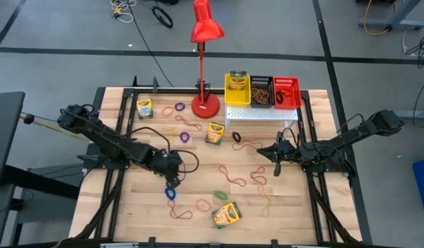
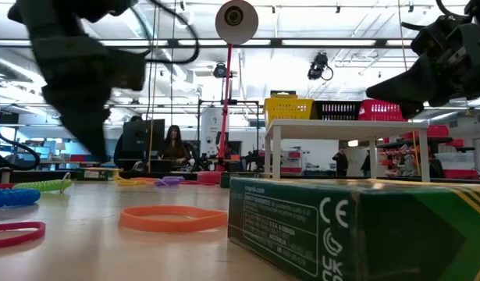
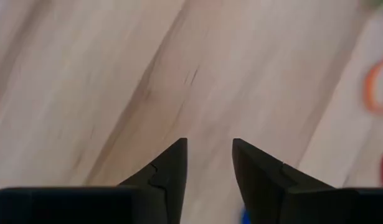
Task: Pick & Place Office Desk Supplies
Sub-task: Put the green spring keychain into the red bin on the shelf
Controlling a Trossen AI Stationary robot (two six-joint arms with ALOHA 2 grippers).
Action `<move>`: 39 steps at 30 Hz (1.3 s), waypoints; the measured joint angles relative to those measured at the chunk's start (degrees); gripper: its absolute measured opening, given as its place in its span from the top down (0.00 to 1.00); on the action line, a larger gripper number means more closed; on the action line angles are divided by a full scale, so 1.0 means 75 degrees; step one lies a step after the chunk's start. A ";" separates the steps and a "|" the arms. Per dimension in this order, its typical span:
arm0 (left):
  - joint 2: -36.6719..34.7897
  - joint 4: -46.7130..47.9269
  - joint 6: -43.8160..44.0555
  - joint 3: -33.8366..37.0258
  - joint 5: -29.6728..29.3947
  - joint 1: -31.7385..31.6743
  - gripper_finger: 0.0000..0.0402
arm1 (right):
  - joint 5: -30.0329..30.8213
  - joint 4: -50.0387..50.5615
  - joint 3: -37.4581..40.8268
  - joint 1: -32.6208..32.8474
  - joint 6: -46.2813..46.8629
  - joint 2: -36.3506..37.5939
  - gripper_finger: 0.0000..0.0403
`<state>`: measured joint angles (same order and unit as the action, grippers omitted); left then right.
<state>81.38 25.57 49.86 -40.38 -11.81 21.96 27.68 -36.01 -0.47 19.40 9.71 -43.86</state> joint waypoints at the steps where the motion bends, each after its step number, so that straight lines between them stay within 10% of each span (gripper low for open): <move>1: 0.0009 0.0211 0.0186 0.0000 0.0079 0.0060 0.64 | 0.0000 0.0002 0.0000 0.0000 0.0001 0.0000 0.97; 15: 0.0639 0.1201 0.1823 0.0006 0.0154 0.0682 0.61 | 0.0023 -0.0026 0.0000 0.0000 -0.0008 0.0000 0.97; 29: 0.0894 0.1317 0.1466 -0.0100 -0.0911 0.0617 0.93 | 0.0016 -0.0028 0.0000 -0.0001 -0.0008 -0.0003 0.97; 39: 0.0910 -0.3469 -0.2151 -0.0187 -0.1806 -0.0524 0.95 | -0.0009 -0.0175 0.0000 -0.0003 0.0001 -0.0003 0.97</move>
<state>88.21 -0.45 33.73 -41.78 -25.35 18.03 27.62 -37.32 -0.47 19.38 9.72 -43.88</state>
